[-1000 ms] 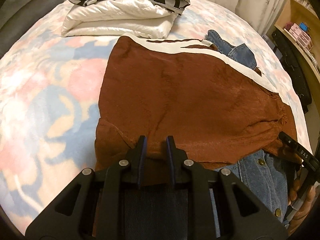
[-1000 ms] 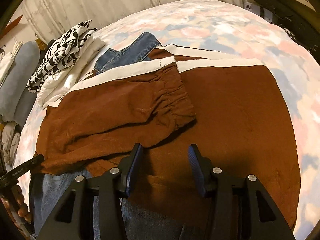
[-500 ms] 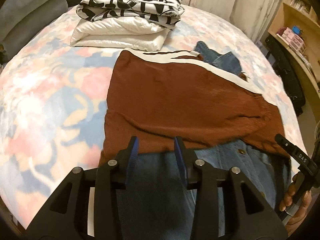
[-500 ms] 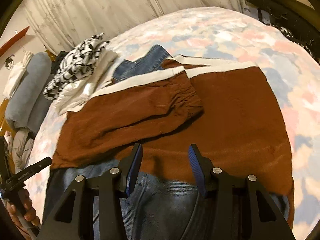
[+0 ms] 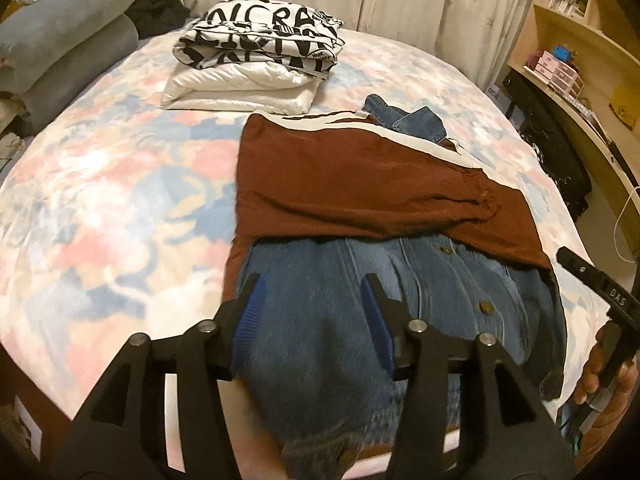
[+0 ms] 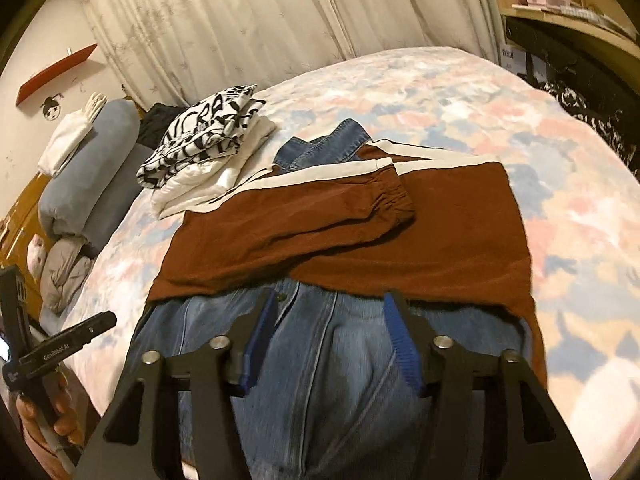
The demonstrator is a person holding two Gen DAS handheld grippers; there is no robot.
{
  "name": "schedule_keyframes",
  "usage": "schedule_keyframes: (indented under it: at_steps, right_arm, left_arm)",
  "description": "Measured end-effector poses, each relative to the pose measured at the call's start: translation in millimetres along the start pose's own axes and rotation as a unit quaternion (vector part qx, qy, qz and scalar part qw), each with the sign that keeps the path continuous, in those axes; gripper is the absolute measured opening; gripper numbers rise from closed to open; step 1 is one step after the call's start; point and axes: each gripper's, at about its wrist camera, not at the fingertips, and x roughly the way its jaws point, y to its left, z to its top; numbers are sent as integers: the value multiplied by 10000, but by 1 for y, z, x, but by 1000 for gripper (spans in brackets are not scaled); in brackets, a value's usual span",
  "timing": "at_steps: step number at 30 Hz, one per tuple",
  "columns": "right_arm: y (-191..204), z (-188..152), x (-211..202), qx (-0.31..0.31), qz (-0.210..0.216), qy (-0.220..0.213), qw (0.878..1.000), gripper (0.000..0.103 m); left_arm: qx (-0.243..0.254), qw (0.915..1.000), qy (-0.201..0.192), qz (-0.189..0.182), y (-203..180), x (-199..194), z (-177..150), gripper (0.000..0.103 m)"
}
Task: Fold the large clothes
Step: 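Grasp the denim jacket hem with both tools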
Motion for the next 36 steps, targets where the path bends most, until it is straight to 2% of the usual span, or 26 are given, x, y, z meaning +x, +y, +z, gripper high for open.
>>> schedule_keyframes:
  at_steps: [6, 12, 18, 22, 27, 32, 36]
  right_arm:
    - [3, -28, -41, -210, -99, -36, 9997, 62]
    - [-5, -63, -60, -240, -201, 61, 9995, 62]
    - [-25, -94, -78, -150, -340, 122, 9992, 62]
    - [-48, -103, -85, 11, -434, 172, 9989, 62]
    - [-105, -120, -90, 593, -503, 294, 9965, 62]
    - [-156, -143, -82, 1175, -274, 533, 9913, 62]
    - [-166, -157, -79, 1126, -51, 485, 9924, 62]
  left_arm:
    - [-22, 10000, 0, 76, 21, -12, -30, 50]
    - [-237, 9994, 231, -45, 38, -6, -56, 50]
    - [-559, 9956, 502, -563, 47, 6, -66, 58]
    - [-593, 9917, 733, -869, 43, 18, -72, 58]
    - [-572, 9903, 765, -1011, 40, 31, -77, 67]
    - [-763, 9857, 842, -1245, 46, 43, -80, 72]
    - [-853, 9837, 836, -1342, 48, 48, -80, 74]
